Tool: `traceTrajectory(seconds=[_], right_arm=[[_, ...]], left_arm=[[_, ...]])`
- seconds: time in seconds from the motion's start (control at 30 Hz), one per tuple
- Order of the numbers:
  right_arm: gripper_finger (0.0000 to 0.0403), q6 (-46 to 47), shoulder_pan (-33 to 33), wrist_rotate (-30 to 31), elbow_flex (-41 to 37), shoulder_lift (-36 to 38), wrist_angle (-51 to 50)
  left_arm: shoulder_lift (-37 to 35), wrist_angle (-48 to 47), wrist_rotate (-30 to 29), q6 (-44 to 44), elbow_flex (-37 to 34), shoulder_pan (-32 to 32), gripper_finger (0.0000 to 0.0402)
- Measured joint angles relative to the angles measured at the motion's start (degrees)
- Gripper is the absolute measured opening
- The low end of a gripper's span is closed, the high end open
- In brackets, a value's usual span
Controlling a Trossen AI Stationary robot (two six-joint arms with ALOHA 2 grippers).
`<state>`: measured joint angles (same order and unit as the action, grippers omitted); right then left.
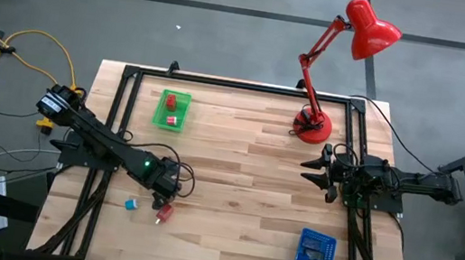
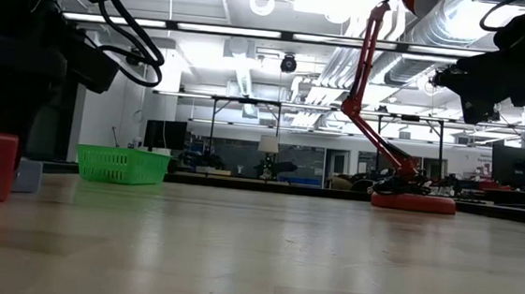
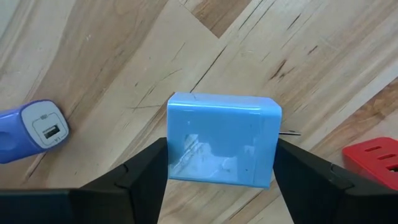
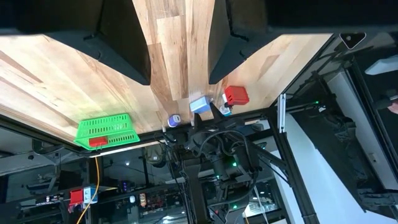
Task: Pick & Place Office items
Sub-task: Put the light blue charger adapter into the green bin
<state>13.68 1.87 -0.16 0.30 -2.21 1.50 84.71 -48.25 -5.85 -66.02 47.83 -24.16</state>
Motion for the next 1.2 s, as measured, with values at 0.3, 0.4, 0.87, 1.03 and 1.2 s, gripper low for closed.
traceTrajectory(seconds=[0.3,0.4,0.87,1.03,1.2], right_arm=[[0.0146,0.01,0.00,0.00,0.00,0.00,0.00],[0.0146,-0.01,0.01,0.00,0.01,0.00,0.00],[0.0146,0.01,0.00,0.00,0.00,0.01,0.00],[0.0146,0.01,0.02,0.00,0.01,0.01,0.00],[0.0146,0.02,0.02,0.00,0.01,-0.01,0.00]], left_arm=[[-0.36,0.35,0.06,0.82,0.04,0.00,0.0245],[-1.86,1.61,0.22,1.72,0.04,0.00,0.0244],[-14.08,1.45,-9.08,10.49,0.04,4.22,0.0249],[-16.99,0.56,-11.92,12.24,0.13,6.14,0.0250],[-17.05,-1.58,-12.31,12.78,0.13,8.15,0.0250]])
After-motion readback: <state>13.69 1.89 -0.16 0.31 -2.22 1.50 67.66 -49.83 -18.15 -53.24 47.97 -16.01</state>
